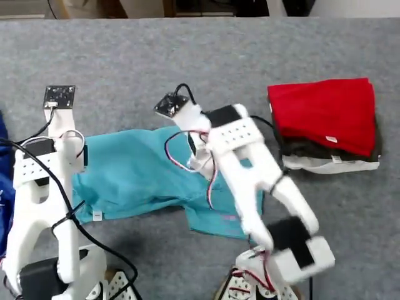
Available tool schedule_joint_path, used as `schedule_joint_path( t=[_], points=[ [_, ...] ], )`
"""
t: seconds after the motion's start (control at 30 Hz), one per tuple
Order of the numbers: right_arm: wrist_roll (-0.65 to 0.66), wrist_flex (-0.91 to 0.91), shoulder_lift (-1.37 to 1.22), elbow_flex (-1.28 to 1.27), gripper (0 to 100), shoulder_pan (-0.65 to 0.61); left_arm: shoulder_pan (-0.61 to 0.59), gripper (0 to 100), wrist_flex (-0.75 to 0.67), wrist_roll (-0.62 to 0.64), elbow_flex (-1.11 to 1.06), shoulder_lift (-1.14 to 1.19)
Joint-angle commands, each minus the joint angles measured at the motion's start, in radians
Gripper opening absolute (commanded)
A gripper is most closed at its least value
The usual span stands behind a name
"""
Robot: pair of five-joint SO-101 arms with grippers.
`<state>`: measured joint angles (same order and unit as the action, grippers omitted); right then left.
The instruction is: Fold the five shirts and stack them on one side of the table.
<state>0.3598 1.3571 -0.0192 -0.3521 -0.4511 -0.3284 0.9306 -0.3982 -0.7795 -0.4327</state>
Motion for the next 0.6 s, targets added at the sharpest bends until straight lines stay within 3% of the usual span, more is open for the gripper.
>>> schedule_joint_path(
  t=[0.0, 0.3, 0.47, 0.57],
  points=[
    [-0.038, -0.023, -0.127, 0.053, 0.3, 0.016, -0.014, 2, -0.003, -0.002, 0.011, -0.012],
    [-0.043, 0.144, -0.081, 0.008, 0.3, 0.007, -0.057, 2, -0.006, -0.003, 0.029, -0.012],
    [-0.043, 0.144, 0.058, -0.183, 0.3, -0.104, -0.058, 2, -0.005, -0.006, 0.044, -0.01],
    [-0.046, 0.054, 0.104, -0.318, 0.3, -0.179, -0.058, 2, -0.009, -0.006, 0.044, -0.01]
  ],
)
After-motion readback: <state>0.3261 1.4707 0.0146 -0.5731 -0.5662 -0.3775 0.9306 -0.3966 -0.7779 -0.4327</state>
